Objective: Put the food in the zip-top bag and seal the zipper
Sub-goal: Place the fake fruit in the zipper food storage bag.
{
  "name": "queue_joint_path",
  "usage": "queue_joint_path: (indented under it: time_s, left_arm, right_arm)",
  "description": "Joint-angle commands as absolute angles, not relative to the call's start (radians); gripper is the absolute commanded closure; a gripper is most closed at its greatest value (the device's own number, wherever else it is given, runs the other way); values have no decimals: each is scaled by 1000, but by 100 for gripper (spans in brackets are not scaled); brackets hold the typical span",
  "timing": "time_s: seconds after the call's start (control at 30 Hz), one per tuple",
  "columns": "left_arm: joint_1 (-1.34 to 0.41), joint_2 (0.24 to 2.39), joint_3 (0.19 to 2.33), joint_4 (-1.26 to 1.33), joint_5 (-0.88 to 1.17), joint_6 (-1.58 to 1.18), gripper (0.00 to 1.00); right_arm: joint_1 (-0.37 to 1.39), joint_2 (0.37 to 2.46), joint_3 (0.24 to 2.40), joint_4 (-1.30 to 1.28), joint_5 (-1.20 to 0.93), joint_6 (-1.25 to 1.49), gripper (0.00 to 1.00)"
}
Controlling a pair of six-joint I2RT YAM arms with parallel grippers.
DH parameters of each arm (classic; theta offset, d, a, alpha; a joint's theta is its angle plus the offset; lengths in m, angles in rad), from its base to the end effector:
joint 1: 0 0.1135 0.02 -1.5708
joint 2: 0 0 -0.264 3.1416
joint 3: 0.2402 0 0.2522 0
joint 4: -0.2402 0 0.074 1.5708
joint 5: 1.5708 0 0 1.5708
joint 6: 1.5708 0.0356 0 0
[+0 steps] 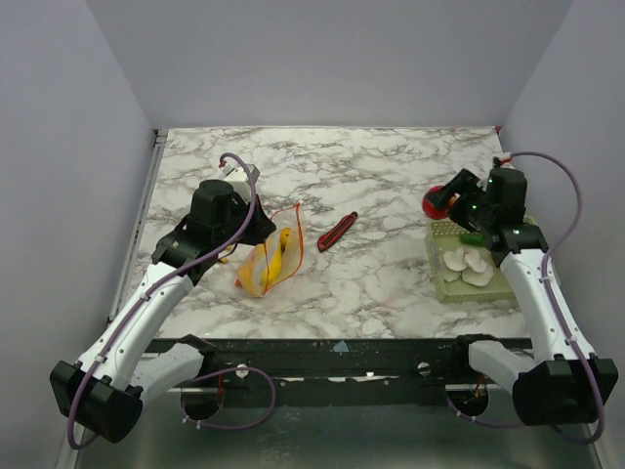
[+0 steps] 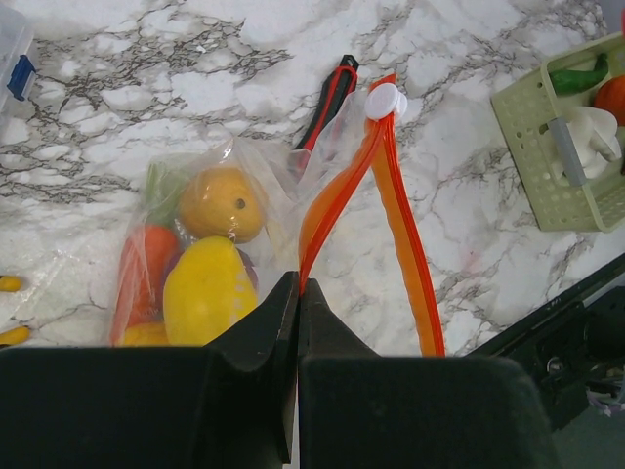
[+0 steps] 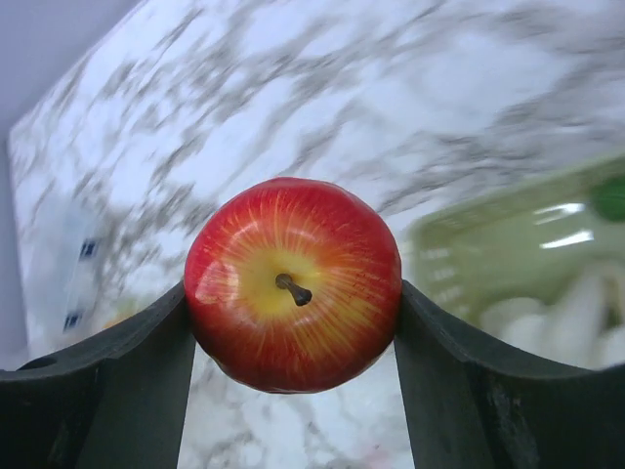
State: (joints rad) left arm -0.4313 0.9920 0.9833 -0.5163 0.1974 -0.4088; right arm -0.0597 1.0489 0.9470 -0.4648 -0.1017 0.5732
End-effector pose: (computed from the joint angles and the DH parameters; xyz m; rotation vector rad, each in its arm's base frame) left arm 0.1927 -0.0964 0.3378 0.1477 2.1605 -0.7037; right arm 0.2303 -0.0101 0.3184 0.6152 2.0727 0.4077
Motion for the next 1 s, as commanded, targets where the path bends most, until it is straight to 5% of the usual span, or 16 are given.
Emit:
queue_joint_path:
  time_s: [0.0, 0.37, 0.67, 0.97]
  left_arm:
    - [-423, 997, 996, -497, 217, -408, 100]
    - [-420, 1000, 997, -487, 234, -399, 100]
    - [-420, 961, 981, -455, 260, -394, 100]
    - [-420, 936, 971, -430, 293, -394, 100]
  right_arm:
    - [204, 1060, 987, -369, -238, 583, 100]
    - [838, 1235, 1145, -174, -166, 568, 100]
    - [961, 1387, 1172, -71, -176, 551, 100]
    - [1015, 1460, 1176, -139, 34, 589, 100]
